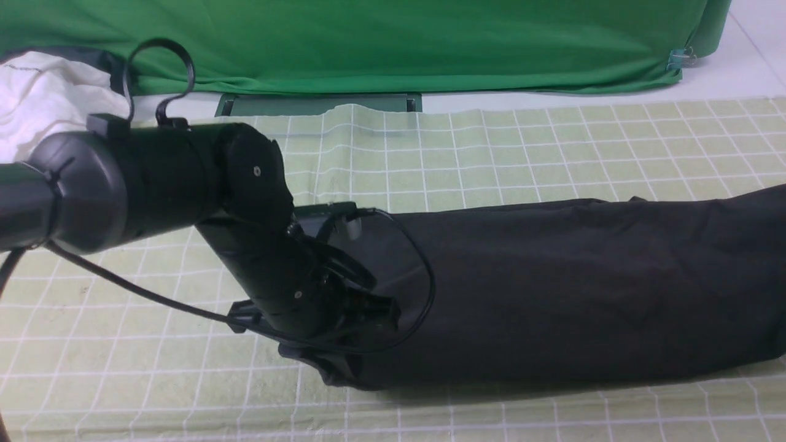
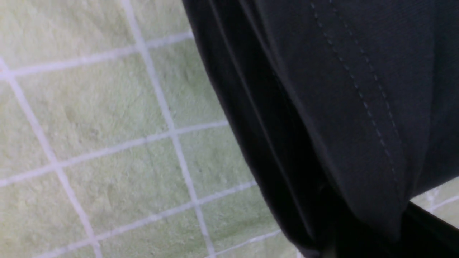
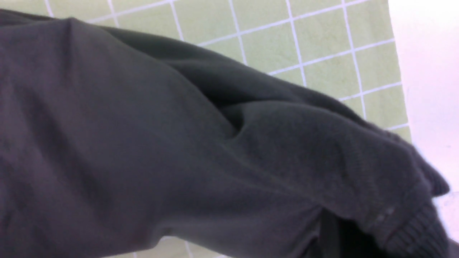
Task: Fold a long-sleeved shirt over a green coffee tablecloth.
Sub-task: 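Fold the right end of the dark garment over onto its left end with the right gripper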
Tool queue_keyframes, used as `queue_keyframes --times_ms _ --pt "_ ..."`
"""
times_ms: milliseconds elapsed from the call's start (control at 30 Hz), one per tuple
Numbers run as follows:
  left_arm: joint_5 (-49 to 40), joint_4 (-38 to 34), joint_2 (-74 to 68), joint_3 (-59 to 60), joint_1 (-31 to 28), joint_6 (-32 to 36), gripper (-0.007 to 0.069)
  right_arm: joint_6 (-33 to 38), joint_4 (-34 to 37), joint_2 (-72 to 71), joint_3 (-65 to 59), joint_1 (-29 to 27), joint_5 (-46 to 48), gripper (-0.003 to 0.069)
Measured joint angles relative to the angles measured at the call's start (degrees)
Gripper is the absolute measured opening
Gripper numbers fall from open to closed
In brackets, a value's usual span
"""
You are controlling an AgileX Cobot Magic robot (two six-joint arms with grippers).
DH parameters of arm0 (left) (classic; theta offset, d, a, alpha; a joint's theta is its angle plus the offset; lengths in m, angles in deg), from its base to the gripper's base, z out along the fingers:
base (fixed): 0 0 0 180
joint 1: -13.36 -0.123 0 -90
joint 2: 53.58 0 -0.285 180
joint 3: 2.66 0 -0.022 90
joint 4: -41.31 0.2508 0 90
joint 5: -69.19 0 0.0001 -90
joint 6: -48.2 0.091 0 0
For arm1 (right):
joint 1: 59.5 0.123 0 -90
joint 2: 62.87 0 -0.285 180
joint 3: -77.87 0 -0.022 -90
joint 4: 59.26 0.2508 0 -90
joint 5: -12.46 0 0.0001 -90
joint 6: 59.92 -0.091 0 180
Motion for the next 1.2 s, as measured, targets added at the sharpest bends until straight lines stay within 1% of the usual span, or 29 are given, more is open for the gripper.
queue_keyframes --times_ms 133,167,200,267,333,433,500,567,600,633,700,800,833,867,900,933,967,1000,1033,1100,1200 --pt "1.04 0.06 -0.37 1.88 0.46 -0.06 0.0138 0.0 0.84 0.0 0.0 0.0 0.0 0.0044" --pt "0.97 0.13 -0.5 2.29 0.46 -0.11 0.0189 0.0 1.99 0.0 0.0 0.08 0.0 0.0043" --pt "0.97 0.13 -0.5 2.35 0.46 -0.11 0.0219 0.0 2.48 0.0 0.0 0.31 0.0 0.0043" --pt "0.52 0.25 -0.55 2.23 0.46 -0.11 0.031 -0.83 4.0 0.0 0.0 1.73 0.0 0.0043" --pt "-0.67 0.58 -0.55 1.5 0.46 -0.11 0.0368 -1.49 5.12 -0.06 0.0 3.68 -0.06 0.0043" --pt "-6.15 3.44 -0.55 -1.77 0.46 0.53 0.0476 -3.69 6.06 -0.31 0.0 9.28 -0.17 0.0043" --pt "-10.48 7.27 -0.55 -5.22 0.46 2.01 0.0532 -6.69 6.26 -0.51 0.0 14.49 -0.44 0.0043" --pt "-11.77 10.69 -0.55 -7.39 0.25 2.55 0.055 -9.13 6.33 -0.51 0.0 19.46 -0.77 0.0043" --pt "-11.96 10.94 -0.55 -7.91 0.18 2.66 0.0552 -9.42 6.39 -0.51 0.0 20.02 -0.91 0.0043" --pt "-12.58 11.83 -0.55 -9.39 -0.8 3.02 0.0553 -11.24 6.45 -0.51 0.0 23.58 -1.56 0.0044" --pt "-13.76 10.9 -0.55 -11.55 -3.32 4.52 0.0533 -14.17 6.6 -0.51 0.0 30.28 -3.48 0.0047" --pt "-14.51 6.93 -0.55 -13.66 -8.34 8.18 0.0444 -18.33 7.56 0.06 0.0 38.34 -7.25 0.0056" --pt "-14.12 4.91 -0.55 -14.15 -11.16 9.43 0.0392 -19.89 8.45 0.64 0.0 41.51 -9.81 0.0062" --pt "-13.84 3.5 -0.55 -14.3 -12.36 10.21 0.0353 -20.83 8.76 1.14 0.0 43.48 -11.01 0.0064" --pt "-13.18 1.42 -0.55 -14.49 -15.08 11.0 0.0293 -22.1 9.53 2.05 0.0 46.27 -13.86 0.0069" --pt "-12.83 0.11 -0.55 -14.49 -16.19 11.68 0.0251 -23.18 10.01 3.0 0.0 48.39 -15.46 0.007" --pt "-12.27 -1.36 -0.55 -14.56 -17.89 12.15 0.0199 -23.93 10.35 3.84 0.0 49.97 -17.02 0.0071" --pt "-12.08 -1.61 -0.55 -14.56 -18.52 12.3 0.0189 -24.13 10.66 4.09 0.0 50.36 -17.81 0.0071" --pt "-11.46 -3.11 -0.55 -14.56 -20.36 13.08 0.0112 -25.17 11.5 6.08 0.0 53.18 -20.96 0.0072" --pt "-11.25 -3.53 -0.55 -14.56 -22.0 13.59 0.0049 -26.25 12.09 8.89 0.0 56.18 -24.62 0.0074" --pt "-11.25 -3.71 -0.55 -14.56 -22.86 14.52 0.0015 -27.25 12.36 13.09 0.0 59.34 -29.43 0.0094"
